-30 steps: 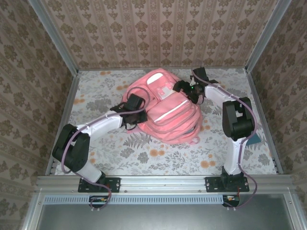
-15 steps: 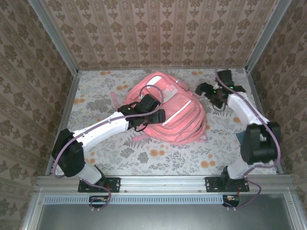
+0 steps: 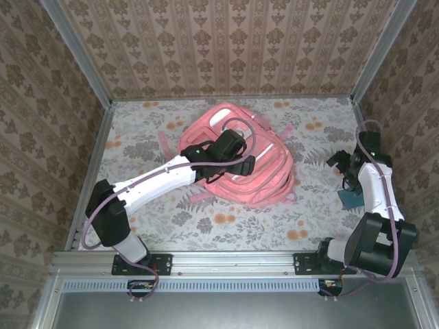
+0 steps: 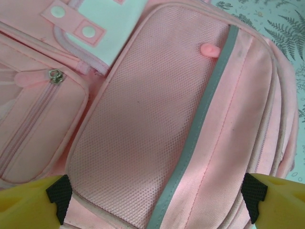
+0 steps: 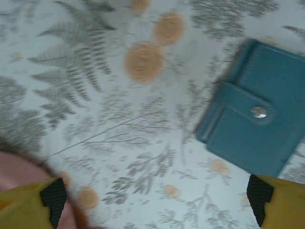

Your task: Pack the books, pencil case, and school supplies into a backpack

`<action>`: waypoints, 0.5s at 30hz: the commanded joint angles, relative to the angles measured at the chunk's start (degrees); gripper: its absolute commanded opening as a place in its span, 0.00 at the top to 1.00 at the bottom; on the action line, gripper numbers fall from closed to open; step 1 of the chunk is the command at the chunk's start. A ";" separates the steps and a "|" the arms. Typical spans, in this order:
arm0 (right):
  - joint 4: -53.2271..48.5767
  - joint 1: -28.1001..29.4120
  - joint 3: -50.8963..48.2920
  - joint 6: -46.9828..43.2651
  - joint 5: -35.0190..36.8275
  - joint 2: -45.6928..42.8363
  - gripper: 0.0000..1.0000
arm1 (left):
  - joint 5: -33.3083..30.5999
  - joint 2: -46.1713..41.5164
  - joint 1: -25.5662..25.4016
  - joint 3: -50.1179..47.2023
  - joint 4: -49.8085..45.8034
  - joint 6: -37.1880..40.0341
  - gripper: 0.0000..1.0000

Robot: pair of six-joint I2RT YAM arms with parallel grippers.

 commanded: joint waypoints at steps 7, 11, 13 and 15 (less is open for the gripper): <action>-1.33 -4.88 0.65 3.10 7.27 10.36 0.00 | -1.22 -2.12 -0.34 1.34 -1.57 3.87 0.00; -1.73 -4.92 2.18 4.23 9.09 15.33 0.00 | -1.06 -2.72 -0.24 0.77 -1.56 3.59 0.00; 0.08 -4.92 1.89 4.29 8.53 16.31 0.00 | -1.11 -3.14 -0.16 0.11 -1.39 3.37 0.00; 0.97 -5.26 1.81 4.95 8.89 17.23 0.00 | -0.80 -3.32 -0.05 -0.41 -1.29 3.06 0.00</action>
